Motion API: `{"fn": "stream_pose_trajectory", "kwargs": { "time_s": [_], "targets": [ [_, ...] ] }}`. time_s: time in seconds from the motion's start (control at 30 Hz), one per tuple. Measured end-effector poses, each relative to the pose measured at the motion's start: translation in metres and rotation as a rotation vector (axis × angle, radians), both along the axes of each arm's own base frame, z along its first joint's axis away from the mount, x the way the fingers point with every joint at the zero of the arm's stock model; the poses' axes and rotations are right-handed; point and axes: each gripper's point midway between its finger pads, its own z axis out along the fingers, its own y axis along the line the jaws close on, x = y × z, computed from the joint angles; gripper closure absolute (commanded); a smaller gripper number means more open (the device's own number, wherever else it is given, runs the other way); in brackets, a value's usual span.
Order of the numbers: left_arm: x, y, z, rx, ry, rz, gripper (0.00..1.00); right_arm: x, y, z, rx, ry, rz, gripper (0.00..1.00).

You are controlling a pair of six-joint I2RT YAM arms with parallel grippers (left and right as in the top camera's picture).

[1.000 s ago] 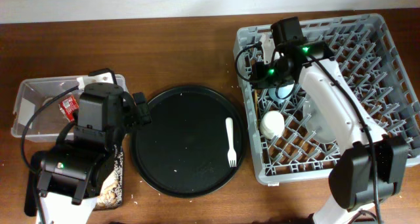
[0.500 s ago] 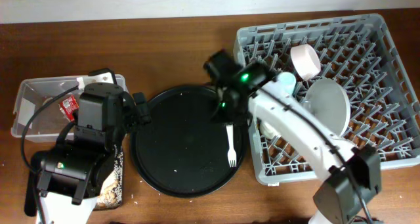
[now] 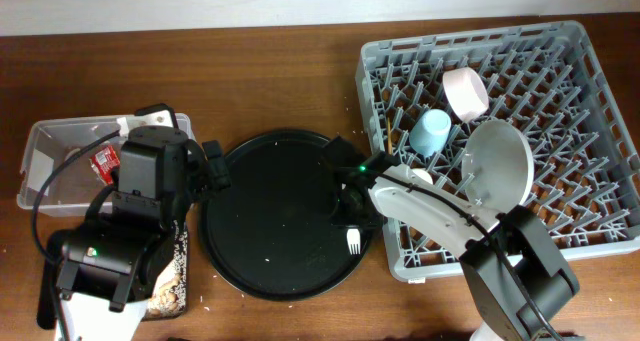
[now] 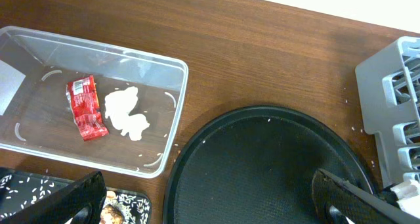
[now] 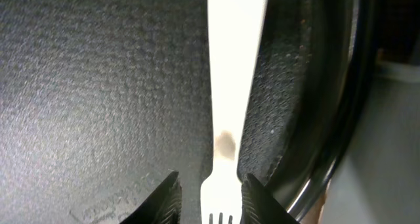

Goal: Sort waste into correct bins and load items into the dishwasher rack
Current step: 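Grasp the white plastic fork on the round tray with the right gripper, then carry the fork into the rack's near-left corner and release it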

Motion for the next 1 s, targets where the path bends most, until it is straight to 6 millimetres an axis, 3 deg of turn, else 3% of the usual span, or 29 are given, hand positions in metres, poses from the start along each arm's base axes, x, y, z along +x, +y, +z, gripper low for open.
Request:
{"fn": "stream_pose_trajectory", "kwargs": {
  "time_s": [0.17, 0.27, 0.3, 0.37, 0.53, 0.67, 0.83, 0.93, 1.0],
  "targets": [
    [0.0, 0.0, 0.0, 0.0, 0.0, 0.0, 0.01, 0.004, -0.002, -0.002, -0.018, -0.014, -0.026, 0.7],
    [0.0, 0.0, 0.0, 0.0, 0.0, 0.0, 0.01, 0.004, -0.003, -0.021, -0.041, 0.012, -0.026, 0.72],
    [0.0, 0.0, 0.0, 0.0, 0.0, 0.0, 0.01, 0.004, -0.003, -0.025, -0.048, 0.018, -0.028, 0.77],
    [0.0, 0.0, 0.0, 0.0, 0.0, 0.0, 0.01, 0.005, -0.004, -0.025, -0.053, 0.013, -0.031, 0.87],
    [0.0, 0.0, 0.0, 0.0, -0.001, 0.0, 0.01, 0.006, -0.005, -0.025, -0.054, 0.01, -0.038, 0.92],
    [0.0, 0.0, 0.0, 0.0, 0.0, 0.0, 0.01, 0.008, 0.007, -0.021, -0.005, 0.016, -0.033, 0.93],
    [0.0, 0.0, 0.0, 0.0, 0.0, 0.0, 0.01, 0.025, 0.028, 0.023, 0.052, 0.001, 0.009, 0.92],
    [0.0, 0.0, 0.0, 0.0, 0.0, 0.0, 0.01, 0.039, 0.025, 0.069, 0.057, -0.021, 0.058, 0.92],
    [0.0, 0.0, 0.001, -0.001, -0.003, 0.0, 0.01, 0.052, 0.007, 0.099, 0.054, -0.03, 0.056, 0.92]
  ]
}}
